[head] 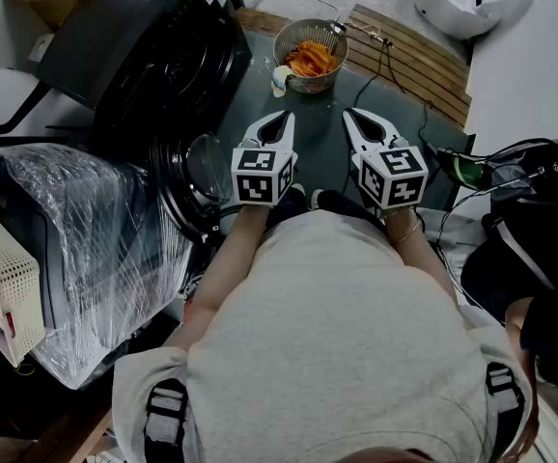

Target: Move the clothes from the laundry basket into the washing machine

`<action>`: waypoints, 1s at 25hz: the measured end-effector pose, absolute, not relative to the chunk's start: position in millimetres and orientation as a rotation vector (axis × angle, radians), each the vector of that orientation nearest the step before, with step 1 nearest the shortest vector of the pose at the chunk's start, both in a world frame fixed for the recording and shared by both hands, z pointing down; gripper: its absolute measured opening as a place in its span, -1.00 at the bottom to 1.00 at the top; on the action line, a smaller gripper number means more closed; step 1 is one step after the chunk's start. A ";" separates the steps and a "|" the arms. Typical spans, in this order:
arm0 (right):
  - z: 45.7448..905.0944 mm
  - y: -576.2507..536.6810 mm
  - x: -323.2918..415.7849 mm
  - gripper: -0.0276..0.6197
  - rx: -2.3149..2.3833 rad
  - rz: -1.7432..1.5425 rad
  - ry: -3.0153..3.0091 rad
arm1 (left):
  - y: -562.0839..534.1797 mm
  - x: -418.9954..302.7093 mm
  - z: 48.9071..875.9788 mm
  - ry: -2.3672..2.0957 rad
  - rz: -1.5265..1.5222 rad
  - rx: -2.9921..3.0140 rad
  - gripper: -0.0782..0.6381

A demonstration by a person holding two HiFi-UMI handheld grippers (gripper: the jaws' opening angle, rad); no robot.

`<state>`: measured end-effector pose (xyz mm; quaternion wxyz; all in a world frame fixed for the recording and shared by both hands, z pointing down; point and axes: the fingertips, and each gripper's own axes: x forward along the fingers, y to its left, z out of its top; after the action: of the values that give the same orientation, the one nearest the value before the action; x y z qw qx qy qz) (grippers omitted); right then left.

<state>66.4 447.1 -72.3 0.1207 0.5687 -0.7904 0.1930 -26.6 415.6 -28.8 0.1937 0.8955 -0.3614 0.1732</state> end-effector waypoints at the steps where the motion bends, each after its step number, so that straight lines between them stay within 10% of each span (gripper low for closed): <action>1: -73.2 443.1 67.4 -0.90 1.657 0.561 -2.306 | 411.9 -26.2 -29.5 -1.013 0.480 2.505 -0.76; 25: -52.9 424.3 45.8 -0.89 1.710 0.644 -2.276 | 373.1 -50.1 -8.9 -0.942 0.460 2.440 -0.76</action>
<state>45.8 424.3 -52.9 0.1113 0.5823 -0.7749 0.2193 -50.1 373.1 -8.9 0.2408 0.8918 -0.3443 0.1680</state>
